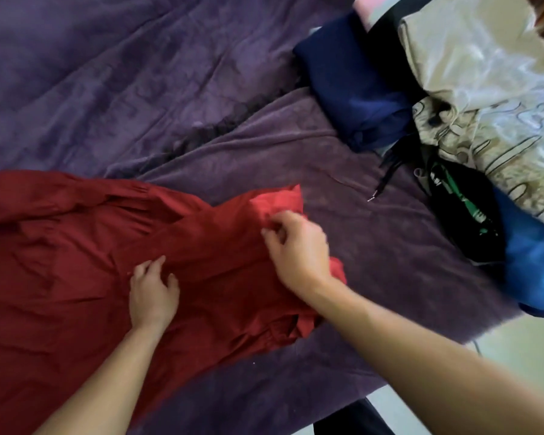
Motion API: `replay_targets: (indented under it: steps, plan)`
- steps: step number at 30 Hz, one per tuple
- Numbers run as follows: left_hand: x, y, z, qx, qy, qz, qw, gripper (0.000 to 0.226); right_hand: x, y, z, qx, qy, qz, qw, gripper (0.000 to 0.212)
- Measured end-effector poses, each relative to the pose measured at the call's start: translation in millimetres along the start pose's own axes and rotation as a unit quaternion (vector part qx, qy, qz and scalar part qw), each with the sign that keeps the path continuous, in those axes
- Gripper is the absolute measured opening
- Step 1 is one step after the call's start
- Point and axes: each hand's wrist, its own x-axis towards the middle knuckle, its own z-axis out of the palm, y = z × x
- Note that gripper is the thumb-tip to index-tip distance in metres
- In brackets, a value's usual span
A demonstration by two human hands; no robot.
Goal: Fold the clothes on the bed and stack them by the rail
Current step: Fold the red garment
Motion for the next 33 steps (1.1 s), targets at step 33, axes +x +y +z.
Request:
replay_targets:
  steps: [33]
  plan:
    - [-31, -52, 55, 0.205, -0.170, 0.237, 0.934, 0.060, 24, 80, 59, 0.002, -0.209, 0.187, 0.960, 0.057]
